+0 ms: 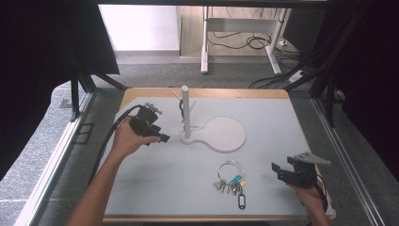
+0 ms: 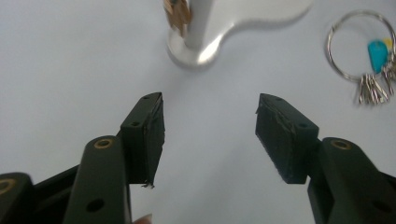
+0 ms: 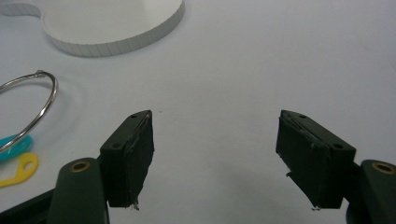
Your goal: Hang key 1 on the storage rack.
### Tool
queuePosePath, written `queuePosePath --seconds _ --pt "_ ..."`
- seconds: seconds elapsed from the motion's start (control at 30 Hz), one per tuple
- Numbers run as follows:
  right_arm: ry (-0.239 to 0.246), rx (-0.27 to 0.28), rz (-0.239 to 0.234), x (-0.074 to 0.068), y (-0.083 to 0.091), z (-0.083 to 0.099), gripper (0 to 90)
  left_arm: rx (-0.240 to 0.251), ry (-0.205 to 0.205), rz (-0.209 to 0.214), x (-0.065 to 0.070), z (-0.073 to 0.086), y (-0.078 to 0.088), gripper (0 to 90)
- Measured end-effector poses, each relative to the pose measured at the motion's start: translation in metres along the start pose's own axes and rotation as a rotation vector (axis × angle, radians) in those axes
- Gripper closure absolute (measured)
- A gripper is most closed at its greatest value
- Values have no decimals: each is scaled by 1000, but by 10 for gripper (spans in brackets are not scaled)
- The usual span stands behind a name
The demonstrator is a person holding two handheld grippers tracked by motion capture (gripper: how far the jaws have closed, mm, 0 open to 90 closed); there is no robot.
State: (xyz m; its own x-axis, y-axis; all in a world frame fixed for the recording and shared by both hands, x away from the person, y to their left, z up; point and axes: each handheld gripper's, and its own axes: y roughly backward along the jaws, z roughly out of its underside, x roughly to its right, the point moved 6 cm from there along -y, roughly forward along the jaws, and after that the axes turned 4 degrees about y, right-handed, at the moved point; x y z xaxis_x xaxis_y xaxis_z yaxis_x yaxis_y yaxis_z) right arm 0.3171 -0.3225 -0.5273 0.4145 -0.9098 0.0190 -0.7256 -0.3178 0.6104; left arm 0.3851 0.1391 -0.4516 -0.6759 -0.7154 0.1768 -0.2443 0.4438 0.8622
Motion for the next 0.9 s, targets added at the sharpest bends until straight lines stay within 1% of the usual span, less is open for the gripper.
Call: queuePosePath --seconds 0.07,0.17,0.2,0.23,0.27,0.3,0.37,0.4,0.43,0.47,0.5,0.53,0.57,0.6,0.63,0.7,0.77,0.8,0.83,0.87,0.9 --pt "6 2 -6 -1 0 -1 278 14 13 2 3 13 -3 419" --pt "8 1 -13 -3 0 -1 278 11 5 -14 8 31 -8 417" --pt "8 1 -13 -3 0 -1 278 11 5 -14 8 31 -8 414" --pt "7 1 -16 -3 -1 -1 276 17 1 -20 12 41 -11 412" --pt "5 -1 -17 -3 -2 -1 276 20 -1 -15 15 46 -14 410" --pt "4 -4 -18 -3 -2 0 275 15 -8 -12 18 51 -16 406" --pt "4 -10 -20 -4 -3 3 274 4 -36 -4 26 60 -24 403" --pt "4 -10 -20 -4 -3 3 274 4 -36 -4 26 60 -24 400" --pt "14 -14 -23 -4 -4 5 273 5 -47 5 33 68 -31 399" --pt "14 -14 -23 -4 -4 5 273 5 -47 5 33 68 -31 400" --pt "15 -16 -27 -4 -5 4 273 15 -43 12 39 74 -38 400" --pt "18 -9 -29 -5 -5 2 273 19 -44 16 41 77 -42 399" --pt "22 -7 -36 -6 -6 0 274 12 -48 19 44 79 -45 400" --pt "31 -6 -37 -9 -6 -1 273 12 -48 19 44 79 -45 399" --pt "39 -6 -37 -11 -6 -3 271 -12 -66 14 47 84 -50 397" --pt "56 -3 -46 -17 -5 -5 270 -3 -59 6 47 87 -51 398" --pt "72 -4 -69 -24 -4 -6 270 15 -53 13 48 90 -51 398" --pt "72 -4 -69 -24 -4 -6 270 15 -53 13 48 90 -51 399" --pt "61 -7 -87 -31 -5 -9 278 29 -44 18 50 93 -52 399" --pt "61 -7 -87 -31 -5 -9 278 29 -44 18 50 93 -52 402" --pt "78 -16 -103 -40 -5 -11 289 26 -43 25 51 95 -52 402"
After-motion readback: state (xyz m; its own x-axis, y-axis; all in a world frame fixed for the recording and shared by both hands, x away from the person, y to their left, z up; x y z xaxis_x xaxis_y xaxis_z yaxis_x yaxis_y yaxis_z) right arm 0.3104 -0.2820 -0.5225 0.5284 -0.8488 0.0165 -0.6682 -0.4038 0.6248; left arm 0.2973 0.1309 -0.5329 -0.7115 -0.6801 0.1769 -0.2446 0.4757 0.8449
